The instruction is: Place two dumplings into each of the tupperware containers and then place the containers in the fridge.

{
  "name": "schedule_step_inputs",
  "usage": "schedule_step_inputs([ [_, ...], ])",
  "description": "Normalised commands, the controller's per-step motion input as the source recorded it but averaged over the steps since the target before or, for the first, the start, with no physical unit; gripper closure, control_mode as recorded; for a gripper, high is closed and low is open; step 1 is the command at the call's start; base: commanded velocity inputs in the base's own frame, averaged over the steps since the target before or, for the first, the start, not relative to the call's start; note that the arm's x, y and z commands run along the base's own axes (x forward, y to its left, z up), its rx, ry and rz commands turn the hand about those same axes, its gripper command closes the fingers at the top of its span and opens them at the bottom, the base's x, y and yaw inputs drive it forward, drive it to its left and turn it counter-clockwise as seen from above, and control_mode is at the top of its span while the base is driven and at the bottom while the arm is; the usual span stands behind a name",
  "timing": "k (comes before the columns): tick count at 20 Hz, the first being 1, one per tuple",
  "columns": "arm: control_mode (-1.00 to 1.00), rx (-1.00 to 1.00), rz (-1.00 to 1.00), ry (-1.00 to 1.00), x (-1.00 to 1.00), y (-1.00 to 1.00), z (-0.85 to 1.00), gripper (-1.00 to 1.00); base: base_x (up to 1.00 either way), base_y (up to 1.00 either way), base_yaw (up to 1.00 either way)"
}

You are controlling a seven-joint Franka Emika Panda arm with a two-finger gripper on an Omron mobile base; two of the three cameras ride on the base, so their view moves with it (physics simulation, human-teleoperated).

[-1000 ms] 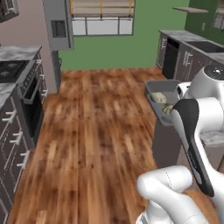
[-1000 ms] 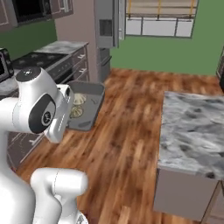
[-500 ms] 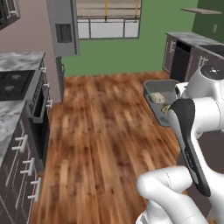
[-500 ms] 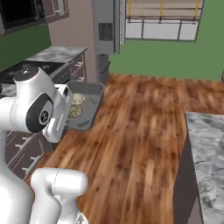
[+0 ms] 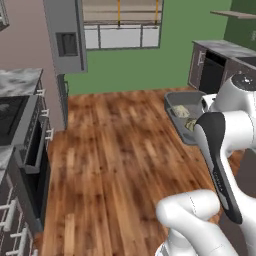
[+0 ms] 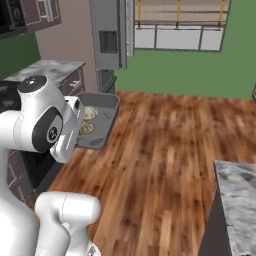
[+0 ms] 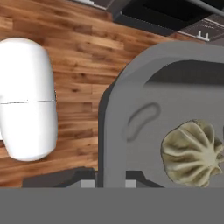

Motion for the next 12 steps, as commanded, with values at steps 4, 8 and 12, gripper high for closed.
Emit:
schedule_step_inputs([
  [4,1.00,0.00,0.00,0.00,0.00,0.00,0.00,1.00,1.00,0.15,-0.06],
  [8,1.00,0.00,0.00,0.00,0.00,0.00,0.00,1.00,1.00,0.09,-0.07],
  [12,1.00,0.00,0.00,0.00,0.00,0.00,0.00,1.00,1.00,0.00,-0.05],
])
